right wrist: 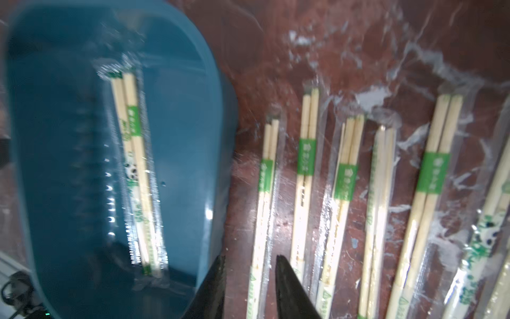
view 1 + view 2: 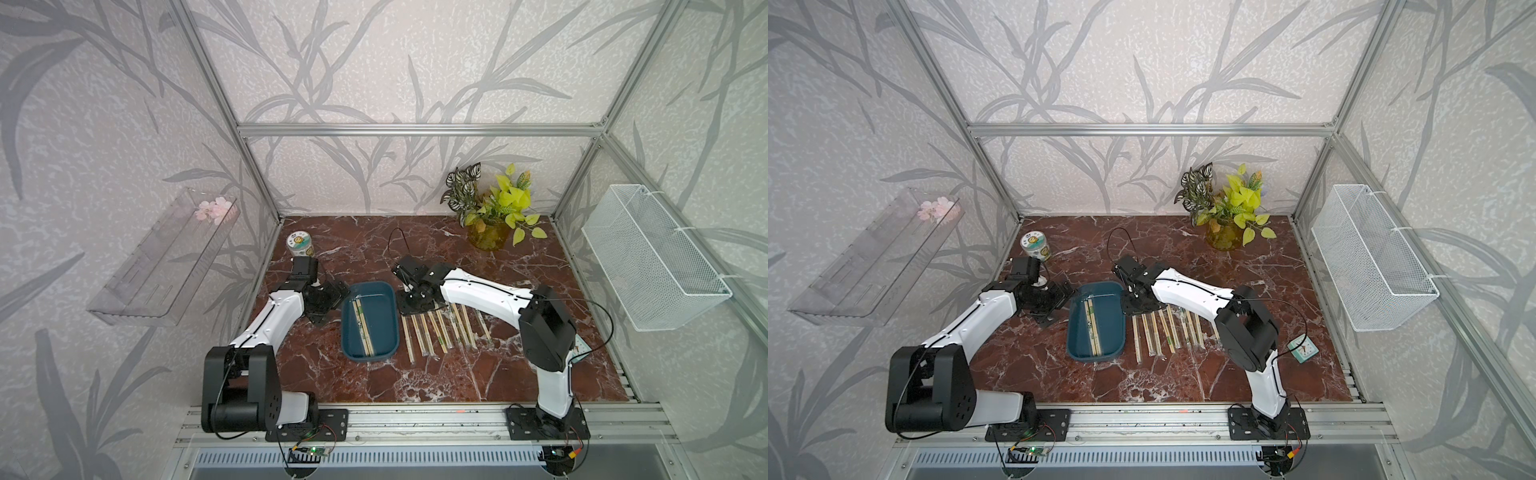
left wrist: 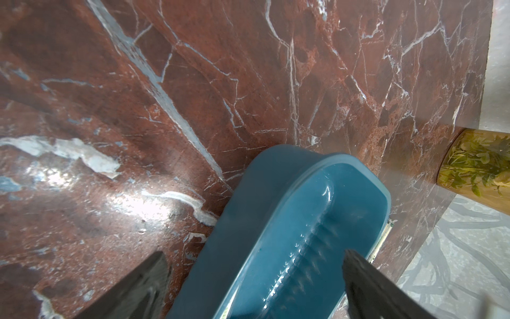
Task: Take the paired disposable chopsticks out of the storage box
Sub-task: Pick up the paired disposable chopsticks from the storage box.
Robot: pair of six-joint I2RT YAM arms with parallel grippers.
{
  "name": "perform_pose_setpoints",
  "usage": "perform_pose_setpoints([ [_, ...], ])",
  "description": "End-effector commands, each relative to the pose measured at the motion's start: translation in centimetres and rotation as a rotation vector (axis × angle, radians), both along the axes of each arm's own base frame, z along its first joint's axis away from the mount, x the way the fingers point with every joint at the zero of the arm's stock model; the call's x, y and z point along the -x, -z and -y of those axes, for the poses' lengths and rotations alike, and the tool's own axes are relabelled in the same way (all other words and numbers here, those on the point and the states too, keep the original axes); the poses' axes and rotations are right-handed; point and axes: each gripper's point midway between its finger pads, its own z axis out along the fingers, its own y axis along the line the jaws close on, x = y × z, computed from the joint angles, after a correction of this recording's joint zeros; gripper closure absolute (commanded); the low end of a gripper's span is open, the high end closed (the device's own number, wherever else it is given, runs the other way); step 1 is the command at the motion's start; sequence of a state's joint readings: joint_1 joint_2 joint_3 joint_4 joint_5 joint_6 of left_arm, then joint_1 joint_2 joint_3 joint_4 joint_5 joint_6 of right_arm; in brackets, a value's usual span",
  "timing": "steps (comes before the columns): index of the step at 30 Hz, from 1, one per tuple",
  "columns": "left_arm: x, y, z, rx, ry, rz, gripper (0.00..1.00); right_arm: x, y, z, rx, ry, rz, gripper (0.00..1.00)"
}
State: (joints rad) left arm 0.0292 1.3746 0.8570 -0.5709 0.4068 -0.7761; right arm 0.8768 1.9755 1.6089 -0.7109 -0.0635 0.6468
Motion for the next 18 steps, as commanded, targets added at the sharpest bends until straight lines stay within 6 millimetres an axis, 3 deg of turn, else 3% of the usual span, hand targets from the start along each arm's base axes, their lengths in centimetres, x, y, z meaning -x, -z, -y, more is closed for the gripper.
perform_pose_setpoints([
  [1,-0.3,-0.4,-0.9,-0.036,-0.001,-0.002,0.01,-0.5,-3.1,-1.3,-0.042,-0.053,0.05,0.67],
  [10,-0.1,-0.1,-3.1,-0.055,-0.049,-0.036,0.01,-0.1,-3.7,-7.7,-0.114,-0.191,0.029,0.67],
  [18,0.1,0.1,-4.3,-0.049,-0.081,-0.048,0.01,0.0,-0.9,-10.7,-0.026,-0.27,0.026,0.65],
])
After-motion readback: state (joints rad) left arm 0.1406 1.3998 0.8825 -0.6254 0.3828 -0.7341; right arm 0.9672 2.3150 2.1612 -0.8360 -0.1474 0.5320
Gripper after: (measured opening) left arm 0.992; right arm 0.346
